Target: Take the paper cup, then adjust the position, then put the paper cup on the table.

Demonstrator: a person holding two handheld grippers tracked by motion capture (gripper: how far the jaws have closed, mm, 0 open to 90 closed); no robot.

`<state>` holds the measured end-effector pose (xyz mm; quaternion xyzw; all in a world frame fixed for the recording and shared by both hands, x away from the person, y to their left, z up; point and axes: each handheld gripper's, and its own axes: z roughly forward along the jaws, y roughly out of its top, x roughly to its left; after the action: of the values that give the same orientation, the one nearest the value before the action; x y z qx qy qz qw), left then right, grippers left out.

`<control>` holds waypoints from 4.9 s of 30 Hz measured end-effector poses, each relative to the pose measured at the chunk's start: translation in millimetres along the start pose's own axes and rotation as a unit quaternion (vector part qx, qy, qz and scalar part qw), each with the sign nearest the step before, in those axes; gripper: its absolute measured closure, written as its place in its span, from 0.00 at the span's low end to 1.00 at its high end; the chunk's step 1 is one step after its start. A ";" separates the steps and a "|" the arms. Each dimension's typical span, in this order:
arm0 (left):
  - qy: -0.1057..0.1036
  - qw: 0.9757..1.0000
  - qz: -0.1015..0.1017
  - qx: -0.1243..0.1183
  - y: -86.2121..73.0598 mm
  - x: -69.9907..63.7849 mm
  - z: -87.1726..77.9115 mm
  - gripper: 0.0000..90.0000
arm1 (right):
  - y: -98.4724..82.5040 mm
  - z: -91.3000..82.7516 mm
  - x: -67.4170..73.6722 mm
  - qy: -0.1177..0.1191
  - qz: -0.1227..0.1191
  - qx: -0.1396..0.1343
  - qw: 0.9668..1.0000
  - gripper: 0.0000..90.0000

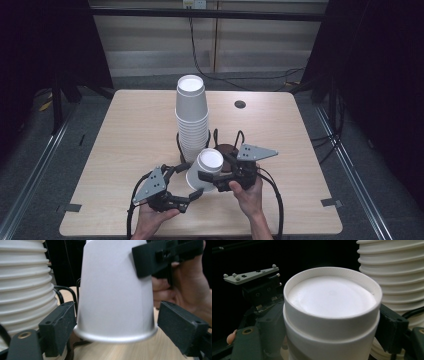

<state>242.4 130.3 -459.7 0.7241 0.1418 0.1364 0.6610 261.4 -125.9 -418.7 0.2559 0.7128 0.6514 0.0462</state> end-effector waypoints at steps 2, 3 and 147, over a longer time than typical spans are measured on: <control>0.003 1.000 0.000 0.004 0.3 -0.3 2.1 0.15 | -0.2 2.0 2.6 0.004 -0.005 0.000 1.000 0.24; 0.001 1.000 -0.001 0.006 -0.4 0.3 3.2 0.14 | -0.4 3.1 3.2 0.005 -0.005 0.001 1.000 0.24; -0.113 0.899 0.132 0.402 14.4 5.3 46.2 0.21 | -4.1 24.8 -20.8 0.069 -0.083 0.418 0.902 0.22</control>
<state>265.5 88.7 -449.5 0.9509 0.0126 0.0711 0.3011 288.1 -112.4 -431.9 0.1463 0.9396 0.3034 -0.0608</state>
